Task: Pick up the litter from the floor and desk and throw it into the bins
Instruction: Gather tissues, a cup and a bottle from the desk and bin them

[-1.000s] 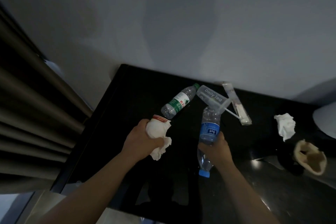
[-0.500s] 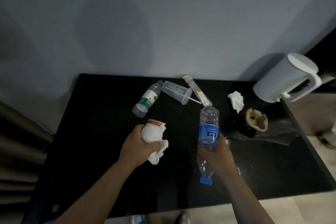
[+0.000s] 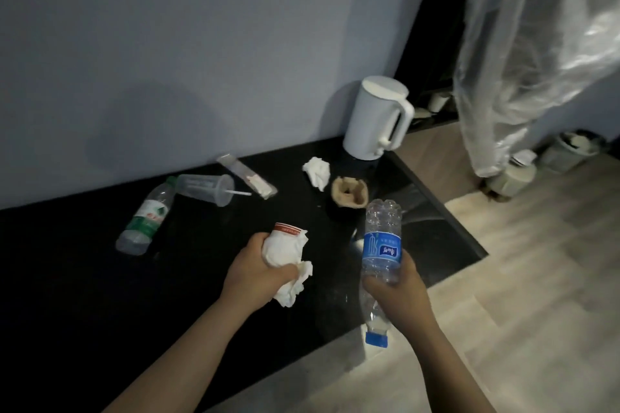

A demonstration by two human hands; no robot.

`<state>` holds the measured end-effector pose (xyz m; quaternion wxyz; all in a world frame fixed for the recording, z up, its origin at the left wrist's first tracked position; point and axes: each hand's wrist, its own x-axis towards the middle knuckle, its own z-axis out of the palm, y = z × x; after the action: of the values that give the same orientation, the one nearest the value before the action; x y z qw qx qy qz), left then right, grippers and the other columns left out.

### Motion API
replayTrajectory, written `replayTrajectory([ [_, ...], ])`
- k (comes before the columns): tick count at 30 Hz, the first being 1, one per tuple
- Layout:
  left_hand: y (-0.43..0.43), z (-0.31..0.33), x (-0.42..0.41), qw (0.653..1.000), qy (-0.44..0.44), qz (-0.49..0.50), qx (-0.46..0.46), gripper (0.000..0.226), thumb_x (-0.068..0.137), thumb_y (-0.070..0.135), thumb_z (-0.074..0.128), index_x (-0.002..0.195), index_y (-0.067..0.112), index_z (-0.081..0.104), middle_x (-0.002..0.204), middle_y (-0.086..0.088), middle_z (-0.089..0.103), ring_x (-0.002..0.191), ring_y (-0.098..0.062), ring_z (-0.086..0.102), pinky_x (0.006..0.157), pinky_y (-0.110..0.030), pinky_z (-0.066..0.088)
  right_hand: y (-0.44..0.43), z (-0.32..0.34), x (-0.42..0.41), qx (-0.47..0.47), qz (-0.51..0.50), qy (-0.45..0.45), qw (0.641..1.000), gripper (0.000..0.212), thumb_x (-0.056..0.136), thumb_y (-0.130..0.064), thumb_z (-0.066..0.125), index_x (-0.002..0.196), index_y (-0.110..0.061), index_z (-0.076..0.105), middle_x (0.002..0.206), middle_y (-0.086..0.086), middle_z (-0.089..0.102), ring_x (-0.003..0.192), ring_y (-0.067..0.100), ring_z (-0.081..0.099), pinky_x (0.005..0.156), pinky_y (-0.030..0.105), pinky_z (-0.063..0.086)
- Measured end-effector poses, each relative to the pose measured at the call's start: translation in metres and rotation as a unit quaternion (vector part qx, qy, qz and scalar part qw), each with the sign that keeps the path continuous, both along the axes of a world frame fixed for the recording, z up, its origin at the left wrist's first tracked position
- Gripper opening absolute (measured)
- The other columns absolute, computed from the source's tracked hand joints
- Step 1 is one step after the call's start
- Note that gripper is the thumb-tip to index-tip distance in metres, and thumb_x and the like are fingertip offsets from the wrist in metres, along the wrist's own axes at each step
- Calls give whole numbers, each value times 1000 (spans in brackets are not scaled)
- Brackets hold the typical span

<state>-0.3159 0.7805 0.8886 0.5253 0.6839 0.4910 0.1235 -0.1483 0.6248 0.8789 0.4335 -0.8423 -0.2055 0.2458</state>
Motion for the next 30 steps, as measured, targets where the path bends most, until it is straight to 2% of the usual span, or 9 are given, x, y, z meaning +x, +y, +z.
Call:
replayTrajectory([
  [3,-46,9,59,999,-9,-41,-3,54,65,34,80,109,32,49,96,10,62,85,-7,62,75,-32,55,-53,15,40,23,-29,-16,999,47,75,-12,71,113,-25,46,93,-10,60,76,4,60,56,17,40],
  [7,-108,18,139,994,-39,-106,4,50,65,33,80,106,33,50,95,11,63,83,-5,63,74,-32,56,-128,31,95,51,-85,-35,994,49,77,-16,72,107,-36,39,87,-22,50,74,3,57,56,16,38],
  [12,-183,27,233,978,-43,-204,16,59,60,37,77,112,33,50,101,9,62,89,-11,62,78,-36,55,-228,36,150,54,-182,-35,981,50,76,-15,72,108,-34,39,92,-20,51,76,7,59,58,18,42],
  [15,-219,31,282,966,-50,-251,27,58,61,37,78,112,33,51,102,9,63,90,-11,62,79,-33,54,-274,41,176,62,-239,-38,968,47,76,-13,70,108,-32,44,95,-15,56,77,4,60,58,17,40],
  [20,-270,31,367,945,-71,-319,12,55,68,30,79,116,30,51,104,9,63,89,-7,61,57,-17,45,-333,43,222,67,-320,-40,944,44,76,-11,69,103,-36,44,94,-17,57,73,11,63,56,18,40],
  [23,-294,29,423,933,-86,-349,-15,51,71,24,79,114,30,52,102,9,64,84,-2,60,50,-12,42,-359,37,261,61,-358,-38,931,43,76,-13,69,98,-39,44,95,-16,57,75,14,65,59,21,43],
  [25,-305,27,463,926,-87,-367,-21,52,66,29,80,111,30,53,101,8,66,84,-5,62,53,-17,48,-373,34,294,60,-378,-43,923,44,75,-15,70,105,-38,48,101,-11,59,75,13,65,62,23,46],
  [28,-314,28,527,918,-92,-385,-20,55,55,40,73,106,32,56,95,8,68,82,-10,67,65,-34,60,-384,38,349,61,-403,-46,912,46,76,-14,70,113,-30,48,100,-11,56,76,8,61,61,20,43],
  [30,-317,35,572,915,-98,-389,-24,57,54,40,72,108,32,55,94,9,68,82,-9,66,63,-35,59,-388,45,386,56,-412,-50,908,46,77,-15,71,113,-30,47,99,-13,55,76,5,59,59,17,41],
])
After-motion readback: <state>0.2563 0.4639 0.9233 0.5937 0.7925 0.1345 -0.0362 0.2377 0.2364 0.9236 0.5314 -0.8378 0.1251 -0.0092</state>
